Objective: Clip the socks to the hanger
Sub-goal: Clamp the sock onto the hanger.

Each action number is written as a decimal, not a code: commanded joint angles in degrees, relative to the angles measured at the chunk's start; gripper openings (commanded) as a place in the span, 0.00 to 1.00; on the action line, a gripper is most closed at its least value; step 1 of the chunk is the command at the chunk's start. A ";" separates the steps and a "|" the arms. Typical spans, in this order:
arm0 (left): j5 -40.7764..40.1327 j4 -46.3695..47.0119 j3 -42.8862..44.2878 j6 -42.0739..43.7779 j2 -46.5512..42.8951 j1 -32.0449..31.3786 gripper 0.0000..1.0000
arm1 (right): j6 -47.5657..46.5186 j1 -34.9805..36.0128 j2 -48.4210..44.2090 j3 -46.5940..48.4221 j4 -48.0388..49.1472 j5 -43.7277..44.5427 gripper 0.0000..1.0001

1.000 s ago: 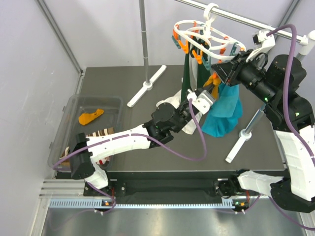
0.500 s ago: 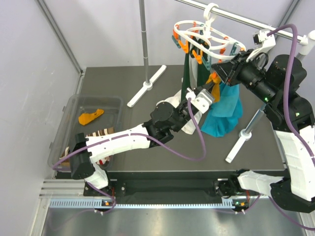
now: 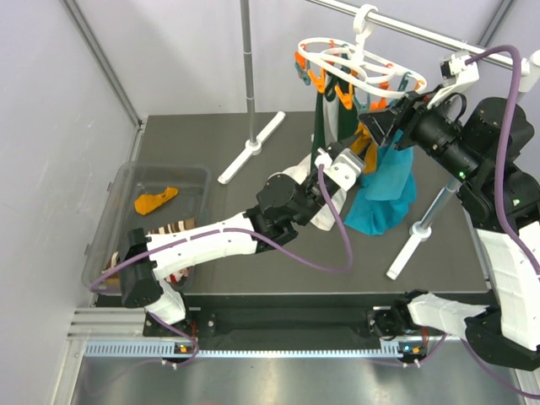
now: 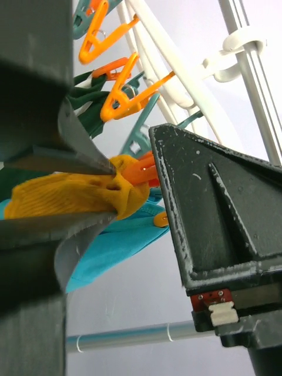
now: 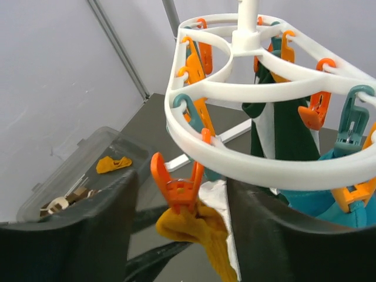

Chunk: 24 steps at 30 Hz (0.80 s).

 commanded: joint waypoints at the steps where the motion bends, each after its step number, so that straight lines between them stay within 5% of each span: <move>1: -2.18 3.69 1.37 -2.06 -1.00 -0.13 0.39 | -0.41 0.63 -1.67 0.76 -0.26 1.21 0.65; 2: -2.97 3.43 0.76 -2.41 -1.44 -0.13 0.50 | -0.68 0.62 -1.85 0.93 -0.44 2.00 0.68; 6: -2.46 -0.08 -1.88 -5.65 -4.07 -0.13 0.63 | -1.73 0.62 -3.60 1.11 -2.19 3.76 0.77; 13: -7.71 -3.60 -8.12 -13.30 -10.93 0.22 0.64 | -3.23 0.62 -7.11 0.85 -5.44 5.09 0.74; 15: -6.68 -7.17 -7.86 -21.77 -12.07 3.36 0.64 | -3.49 0.62 -7.56 0.76 -6.06 3.69 0.71; 19: 11.49 -9.76 -7.07 -41.58 -12.69 14.70 0.61 | -2.00 0.62 -6.25 1.37 -6.68 -2.46 0.63; 24: 30.14 -2.73 -6.55 -51.88 -10.06 22.54 0.62 | -0.24 0.71 -4.84 2.51 -6.06 -9.67 0.53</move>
